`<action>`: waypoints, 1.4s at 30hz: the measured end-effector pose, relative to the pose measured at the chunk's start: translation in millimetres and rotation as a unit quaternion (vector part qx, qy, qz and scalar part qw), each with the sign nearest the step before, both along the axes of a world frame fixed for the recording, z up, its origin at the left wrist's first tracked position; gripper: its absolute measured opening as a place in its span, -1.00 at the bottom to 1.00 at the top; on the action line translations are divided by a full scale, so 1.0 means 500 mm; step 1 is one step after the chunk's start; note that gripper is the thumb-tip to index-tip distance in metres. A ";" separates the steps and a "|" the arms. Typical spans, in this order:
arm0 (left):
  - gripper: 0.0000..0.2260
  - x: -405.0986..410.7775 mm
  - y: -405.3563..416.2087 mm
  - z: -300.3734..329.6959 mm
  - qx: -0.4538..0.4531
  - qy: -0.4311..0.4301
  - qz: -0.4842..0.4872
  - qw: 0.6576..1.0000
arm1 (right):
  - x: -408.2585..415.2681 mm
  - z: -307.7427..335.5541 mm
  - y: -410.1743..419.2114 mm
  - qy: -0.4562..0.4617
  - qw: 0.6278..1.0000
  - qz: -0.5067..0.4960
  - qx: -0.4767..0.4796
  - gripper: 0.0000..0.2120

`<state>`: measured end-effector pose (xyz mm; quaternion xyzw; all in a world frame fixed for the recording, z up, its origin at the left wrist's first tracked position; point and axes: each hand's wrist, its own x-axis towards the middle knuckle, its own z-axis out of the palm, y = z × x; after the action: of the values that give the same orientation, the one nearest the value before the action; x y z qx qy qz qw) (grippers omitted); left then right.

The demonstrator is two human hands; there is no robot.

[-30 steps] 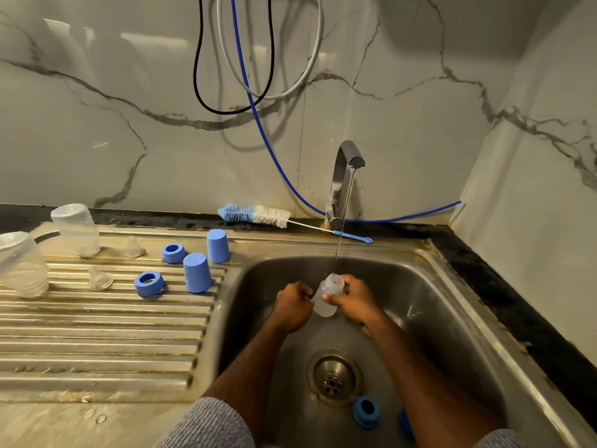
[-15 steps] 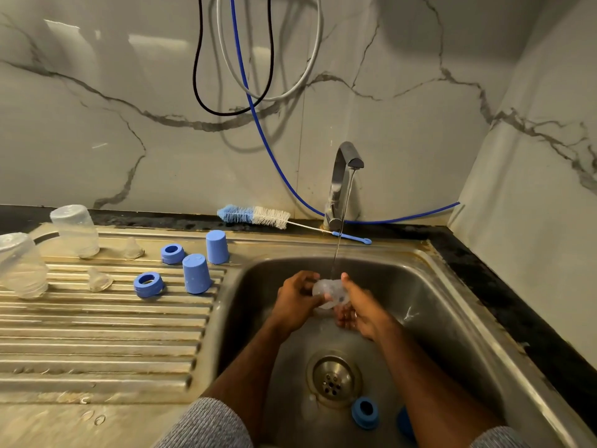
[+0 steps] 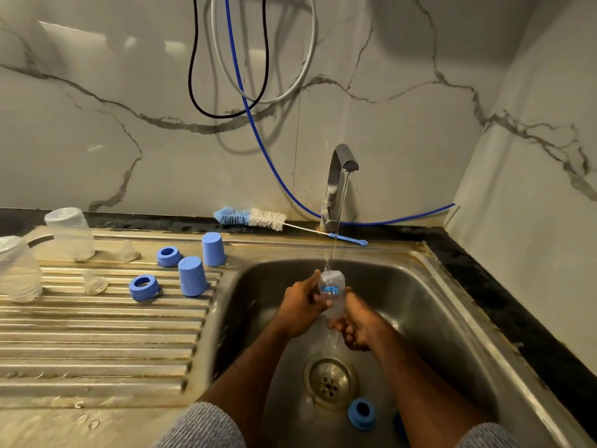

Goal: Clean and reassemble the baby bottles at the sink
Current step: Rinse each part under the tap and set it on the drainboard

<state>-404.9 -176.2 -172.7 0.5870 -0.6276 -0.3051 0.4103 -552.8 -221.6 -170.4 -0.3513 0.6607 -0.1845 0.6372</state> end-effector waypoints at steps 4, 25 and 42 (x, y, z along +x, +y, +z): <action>-0.77 0.004 -0.002 -0.010 0.019 0.032 0.069 0.997 | 0.003 -0.006 -0.007 0.022 0.999 0.012 -0.032 -0.29; -0.86 0.024 0.025 -0.012 0.156 -0.132 0.130 0.970 | 0.030 0.004 -0.005 0.054 0.913 0.119 -0.386 -0.65; -0.93 0.186 0.257 0.198 0.004 -0.170 0.108 0.979 | 0.076 0.078 0.084 0.355 0.754 0.317 -0.453 -0.31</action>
<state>-311.7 -47.8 -73.8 0.6966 -0.6195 -0.1573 0.3260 -514.6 -179.8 -131.4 -0.8285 0.5293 -0.1112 0.1453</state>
